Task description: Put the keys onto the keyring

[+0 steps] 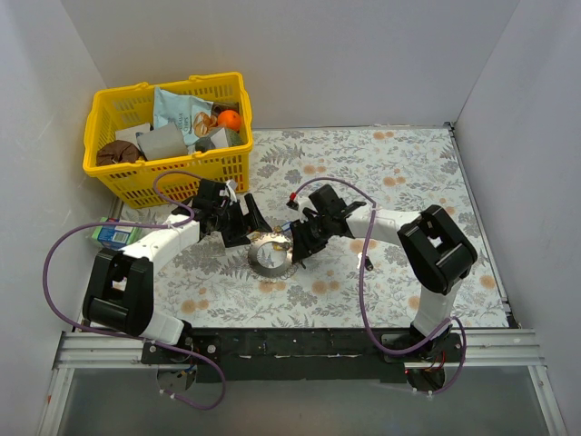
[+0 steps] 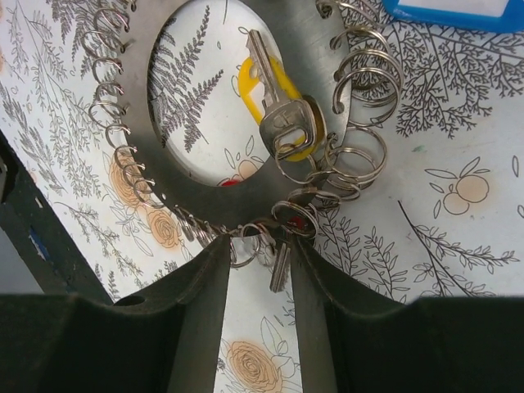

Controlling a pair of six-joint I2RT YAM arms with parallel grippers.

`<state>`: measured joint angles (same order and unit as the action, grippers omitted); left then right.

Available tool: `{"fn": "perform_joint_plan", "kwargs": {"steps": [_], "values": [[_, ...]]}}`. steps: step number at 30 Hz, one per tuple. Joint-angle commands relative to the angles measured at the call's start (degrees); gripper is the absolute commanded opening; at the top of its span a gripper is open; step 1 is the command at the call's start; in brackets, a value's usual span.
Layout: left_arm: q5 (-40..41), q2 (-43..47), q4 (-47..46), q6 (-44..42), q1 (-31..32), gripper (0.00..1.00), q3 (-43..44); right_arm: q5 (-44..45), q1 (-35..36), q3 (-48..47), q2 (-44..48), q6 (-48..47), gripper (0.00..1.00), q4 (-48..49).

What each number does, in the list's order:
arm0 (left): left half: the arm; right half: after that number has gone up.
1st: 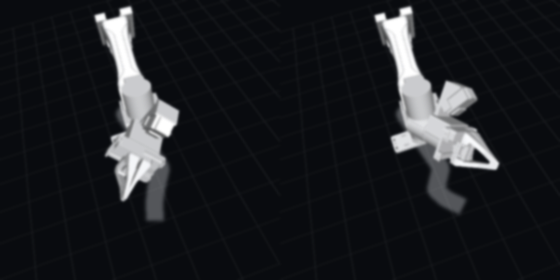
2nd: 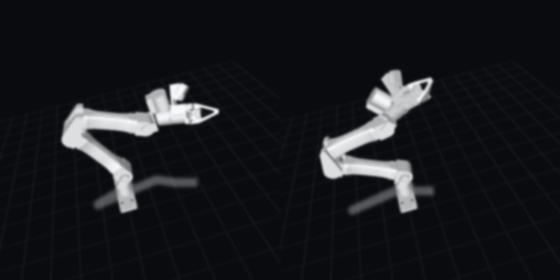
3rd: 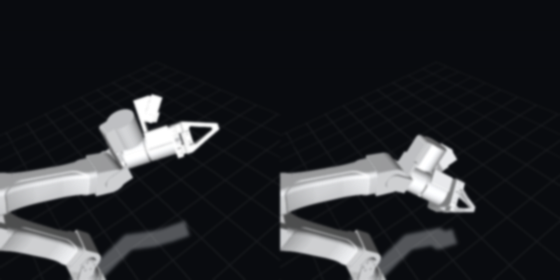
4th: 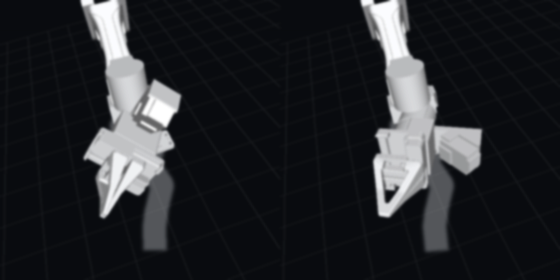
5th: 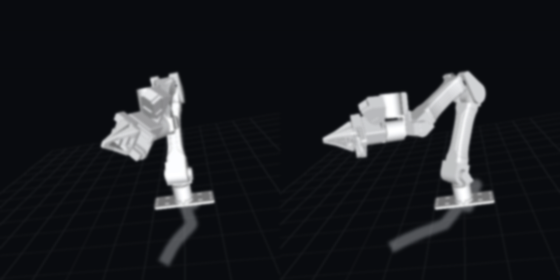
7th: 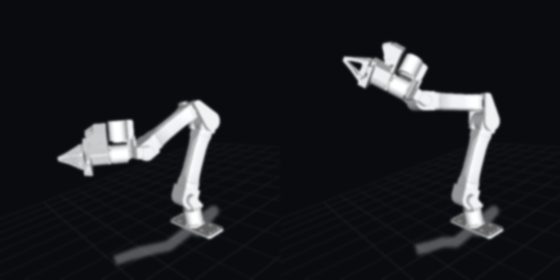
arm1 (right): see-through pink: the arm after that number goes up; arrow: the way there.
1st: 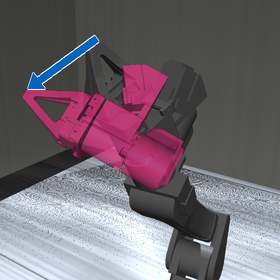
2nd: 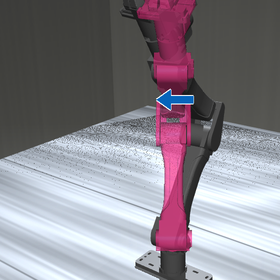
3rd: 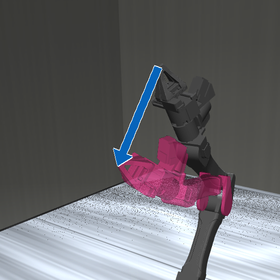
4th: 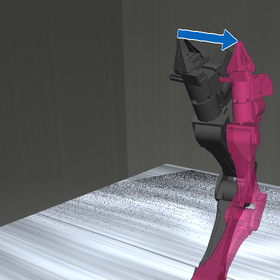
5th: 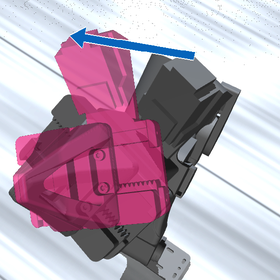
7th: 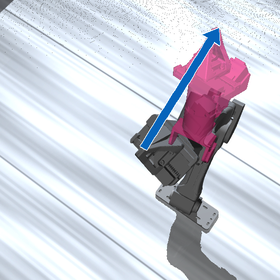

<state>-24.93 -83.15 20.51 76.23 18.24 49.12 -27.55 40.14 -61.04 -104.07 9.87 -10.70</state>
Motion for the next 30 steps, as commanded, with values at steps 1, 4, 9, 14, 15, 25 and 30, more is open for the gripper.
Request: {"fn": "perform_joint_plan", "kwargs": {"steps": [1, 4, 9, 14, 15, 25, 30], "values": [[-1.0, 0.2, -0.2, -0.6, 0.1, 0.83, -0.5, -0.8, 0.0, -1.4, -1.1, 0.1, 0.43, 2.0], [-0.9, 0.1, -0.3, -0.6, 0.1, 0.83, -0.6, -1.9, 0.0, -1.2, -1.4, 0.7, 0.43, 2.8], [-0.7, 0.3, -0.3, -0.7, 0.1, 0.83, -0.9, -3.3, 0.1, -1.1, -0.7, 1.3, 0.33, 3.4], [-0.7, 0.1, -0.2, -0.9, 0.0, 0.83, -1.1, -4.1, 0.1, -1.5, 0.0, 1.4, 0.12, 3.0], [-0.7, 0.1, -0.3, -0.8, 0.1, 0.84, -1.1, -4.3, 0.0, -1.5, -0.1, 1.3, 0.10, 3.0], [-0.9, -0.1, -0.4, -1.0, 0.1, 0.84, -0.8, -4.9, 0.1, -0.7, 1.5, 0.2, 0.01, 1.8], [-1.1, -0.4, -0.4, -1.2, 0.1, 0.84, -0.6, -6.0, 0.1, 0.3, 3.0, -1.1, 0.05, 1.8]]}}
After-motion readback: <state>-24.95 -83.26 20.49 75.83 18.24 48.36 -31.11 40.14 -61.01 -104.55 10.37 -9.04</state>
